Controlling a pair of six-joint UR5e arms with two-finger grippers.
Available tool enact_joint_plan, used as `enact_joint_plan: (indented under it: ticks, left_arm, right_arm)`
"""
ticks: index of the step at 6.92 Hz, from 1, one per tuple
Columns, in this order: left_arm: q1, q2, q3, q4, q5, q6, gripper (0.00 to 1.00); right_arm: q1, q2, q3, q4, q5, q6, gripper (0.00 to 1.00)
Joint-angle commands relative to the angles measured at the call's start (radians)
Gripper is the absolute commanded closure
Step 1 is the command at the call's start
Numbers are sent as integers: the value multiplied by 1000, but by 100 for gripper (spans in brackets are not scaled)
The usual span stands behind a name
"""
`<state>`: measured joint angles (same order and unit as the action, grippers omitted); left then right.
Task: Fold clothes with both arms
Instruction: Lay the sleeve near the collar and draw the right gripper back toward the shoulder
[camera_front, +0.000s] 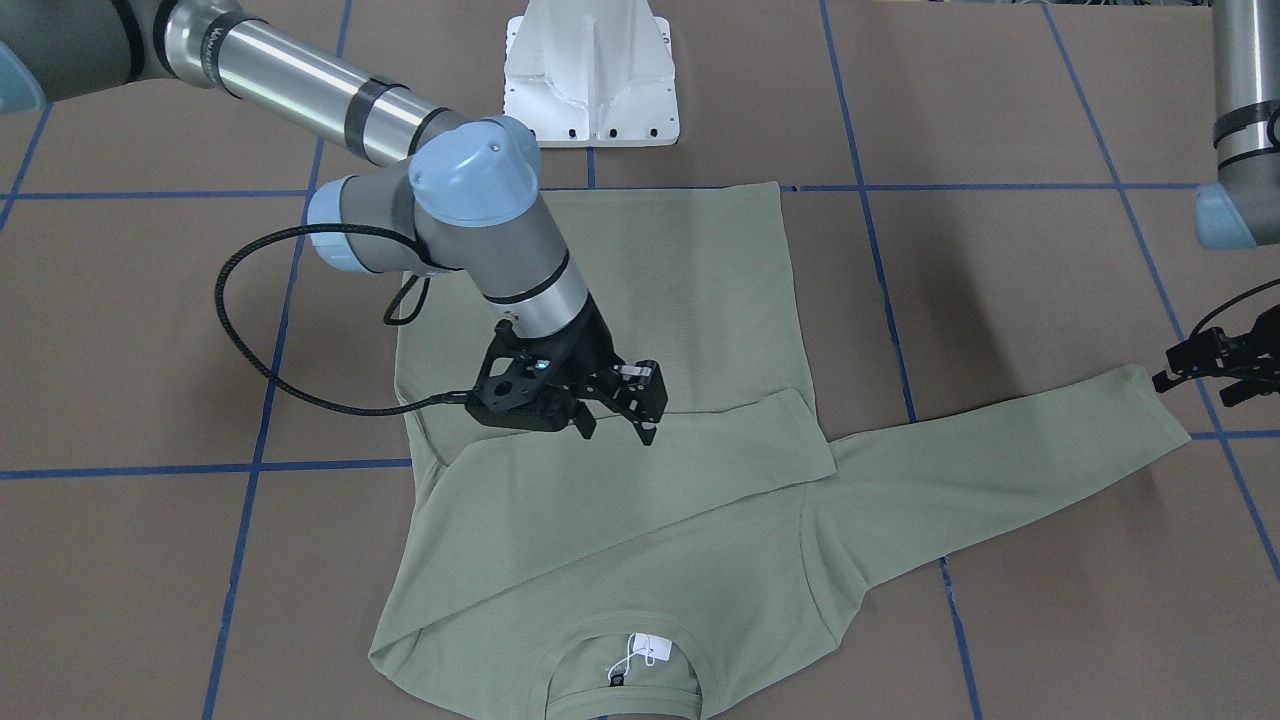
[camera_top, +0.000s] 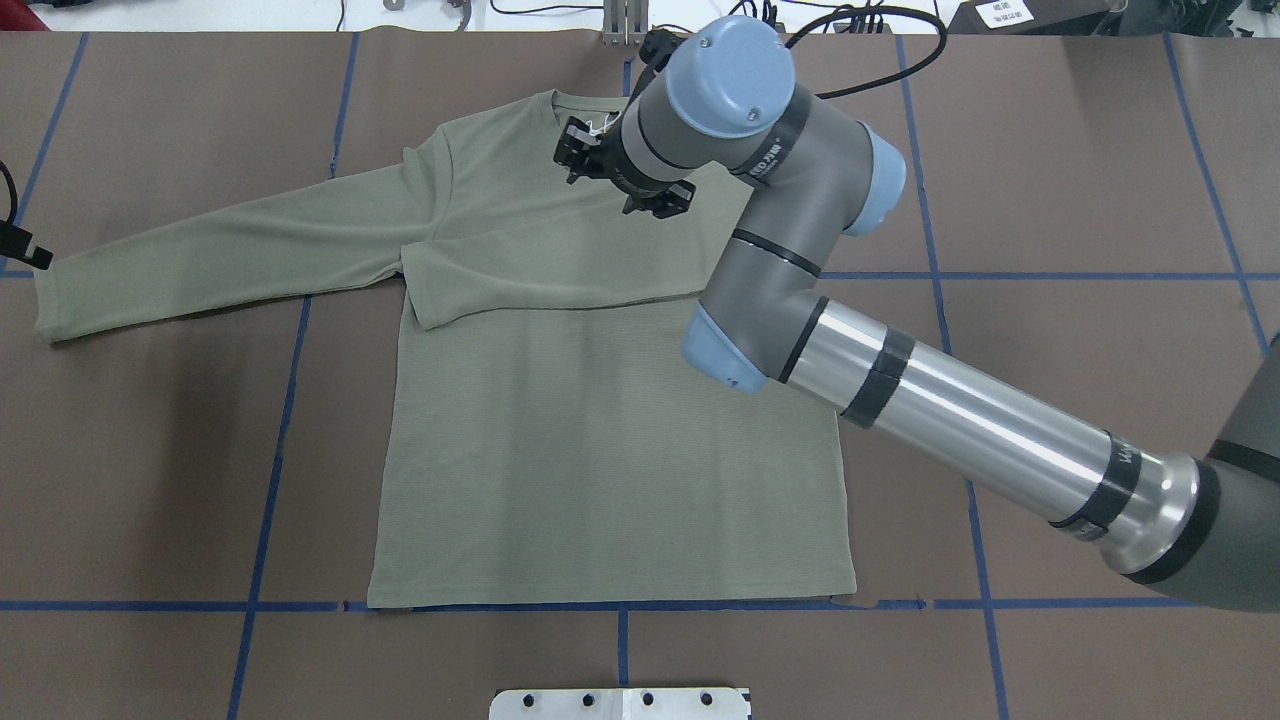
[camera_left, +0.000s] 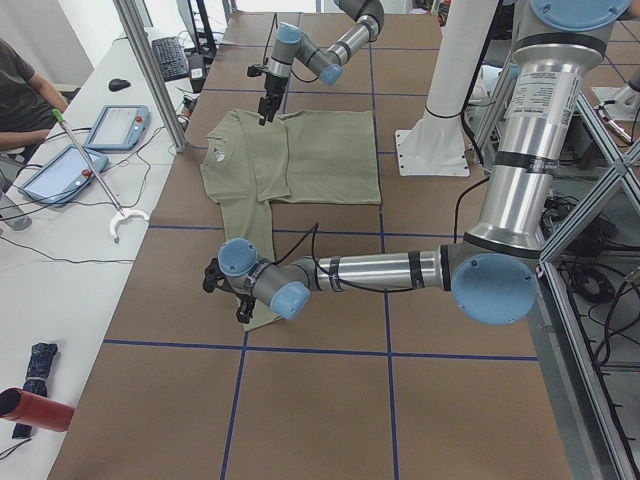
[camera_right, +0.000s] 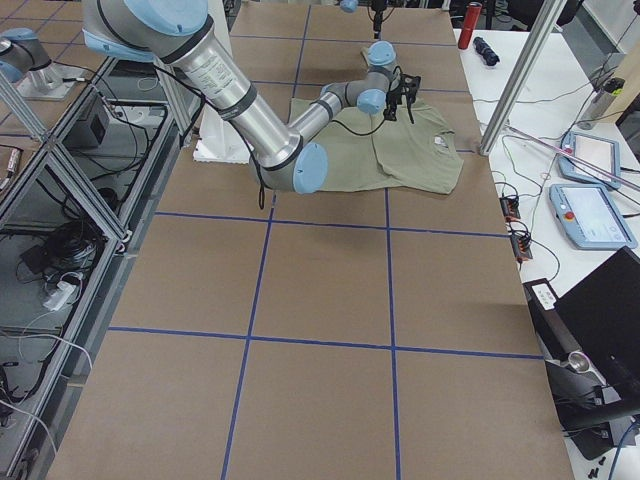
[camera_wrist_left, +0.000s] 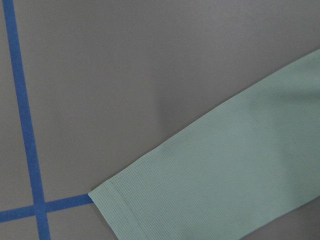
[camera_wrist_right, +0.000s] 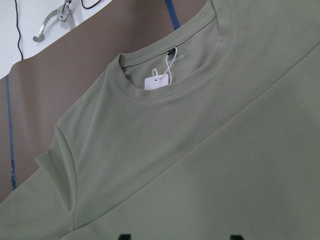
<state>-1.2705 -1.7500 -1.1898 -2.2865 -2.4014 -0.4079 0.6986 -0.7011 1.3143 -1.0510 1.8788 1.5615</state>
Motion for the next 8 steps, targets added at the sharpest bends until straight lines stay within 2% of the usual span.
enact_joint_plan:
  ticks: [1,5,8]
  left_arm:
    - [17,-26,94,-71,65,-28,3]
    - [54,-66,148,-71,86,-29,10]
    - [56,-65,153,-71,88,-23,21]
  right_arm:
    - [9,-61,57,-4,3,-21,27]
    - [6,-83,63,-3,-3,-23,27]
    - [10,-106,95,-3,2,-23,27]
